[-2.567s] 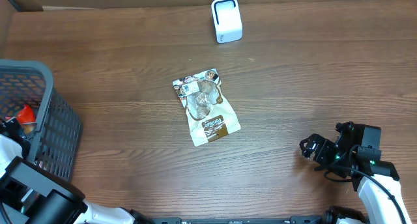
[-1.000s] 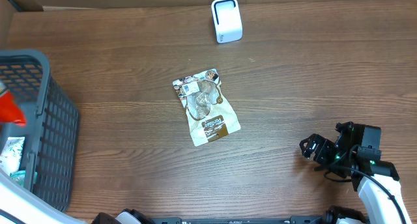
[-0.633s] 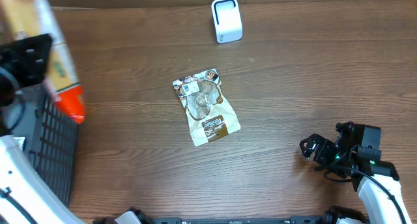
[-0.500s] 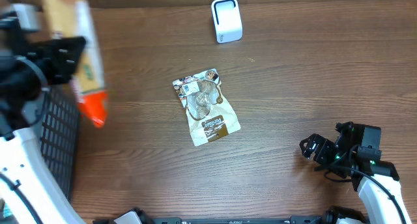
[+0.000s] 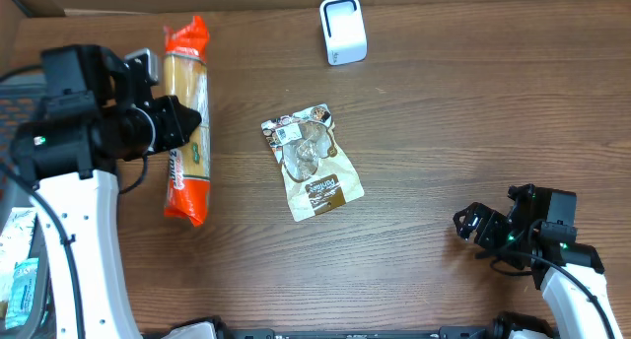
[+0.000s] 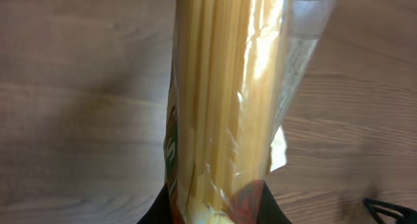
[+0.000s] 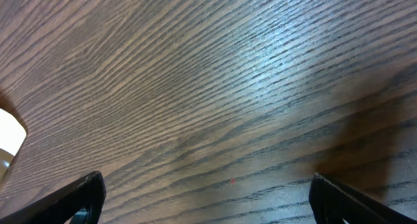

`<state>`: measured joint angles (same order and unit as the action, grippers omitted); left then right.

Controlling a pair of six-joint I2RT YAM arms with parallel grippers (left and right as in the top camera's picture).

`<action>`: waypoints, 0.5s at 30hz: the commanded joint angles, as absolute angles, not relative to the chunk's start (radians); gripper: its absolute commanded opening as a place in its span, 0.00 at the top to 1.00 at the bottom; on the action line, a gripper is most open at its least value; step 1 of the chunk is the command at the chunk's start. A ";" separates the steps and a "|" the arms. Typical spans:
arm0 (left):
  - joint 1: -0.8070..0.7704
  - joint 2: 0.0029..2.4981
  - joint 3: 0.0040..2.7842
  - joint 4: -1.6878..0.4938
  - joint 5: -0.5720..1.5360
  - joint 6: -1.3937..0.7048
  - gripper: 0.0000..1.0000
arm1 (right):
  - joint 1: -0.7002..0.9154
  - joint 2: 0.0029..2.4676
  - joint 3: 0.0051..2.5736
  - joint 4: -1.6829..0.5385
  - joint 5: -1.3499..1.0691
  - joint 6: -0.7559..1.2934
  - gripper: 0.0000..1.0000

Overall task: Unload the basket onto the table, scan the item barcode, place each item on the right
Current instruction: 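Lift the spaghetti package out and lower it beside the bread bag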

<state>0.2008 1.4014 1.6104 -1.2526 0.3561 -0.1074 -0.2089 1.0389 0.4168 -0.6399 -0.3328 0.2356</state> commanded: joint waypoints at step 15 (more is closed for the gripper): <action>0.168 1.382 1.359 -1.120 0.325 -0.231 0.96 | -0.205 1.039 0.415 -0.634 -0.330 0.239 0.00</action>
